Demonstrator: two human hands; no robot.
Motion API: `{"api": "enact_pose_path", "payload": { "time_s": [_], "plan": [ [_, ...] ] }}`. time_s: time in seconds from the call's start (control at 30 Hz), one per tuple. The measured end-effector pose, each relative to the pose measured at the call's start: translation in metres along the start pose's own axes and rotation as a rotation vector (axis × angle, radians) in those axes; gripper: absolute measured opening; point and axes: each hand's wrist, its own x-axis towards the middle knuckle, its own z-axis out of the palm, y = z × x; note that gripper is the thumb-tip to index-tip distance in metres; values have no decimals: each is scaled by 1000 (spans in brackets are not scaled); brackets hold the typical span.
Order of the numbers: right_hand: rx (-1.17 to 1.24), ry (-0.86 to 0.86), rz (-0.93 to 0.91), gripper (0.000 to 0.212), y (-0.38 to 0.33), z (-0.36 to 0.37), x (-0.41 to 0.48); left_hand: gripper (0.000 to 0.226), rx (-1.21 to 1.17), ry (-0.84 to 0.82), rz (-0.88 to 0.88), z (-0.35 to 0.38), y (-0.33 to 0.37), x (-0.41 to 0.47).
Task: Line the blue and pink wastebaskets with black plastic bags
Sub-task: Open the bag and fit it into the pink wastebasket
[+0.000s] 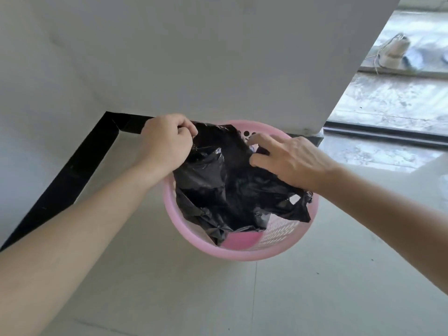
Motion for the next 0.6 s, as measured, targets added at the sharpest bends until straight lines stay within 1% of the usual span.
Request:
{"api": "enact_pose_path", "payload": {
  "time_s": [0.07,0.17,0.2,0.27,0.3,0.37,0.43,0.47,0.53,0.6],
  "plan": [
    [31,9,209,40,8,-4,-2,32,-58,-7,-100,-7,-10,3],
    [57,61,432,38,15,-5,1,28,-152,-46,-209,-12,-24,3],
    [61,79,482,37,15,-5,5,25,-136,-70,-219,-11,-28,4],
    [47,116,549,35,13,-3,15,22,-16,-88,-225,-7,-34,11],
    [38,122,562,35,12,-1,21,27,40,-79,-233,-6,-34,16],
    [44,106,590,36,11,1,34,36,52,-69,-243,-5,-32,23],
    [97,74,638,41,13,1,45,43,7,-83,-256,-5,-29,28],
    [133,40,674,44,15,2,49,42,-13,-110,-275,-4,-28,28],
    [204,-76,760,48,18,7,57,32,-60,-218,-313,-1,-28,24],
    [266,-199,841,46,22,13,61,32,-142,-343,-396,3,-32,18]
  ]
}}
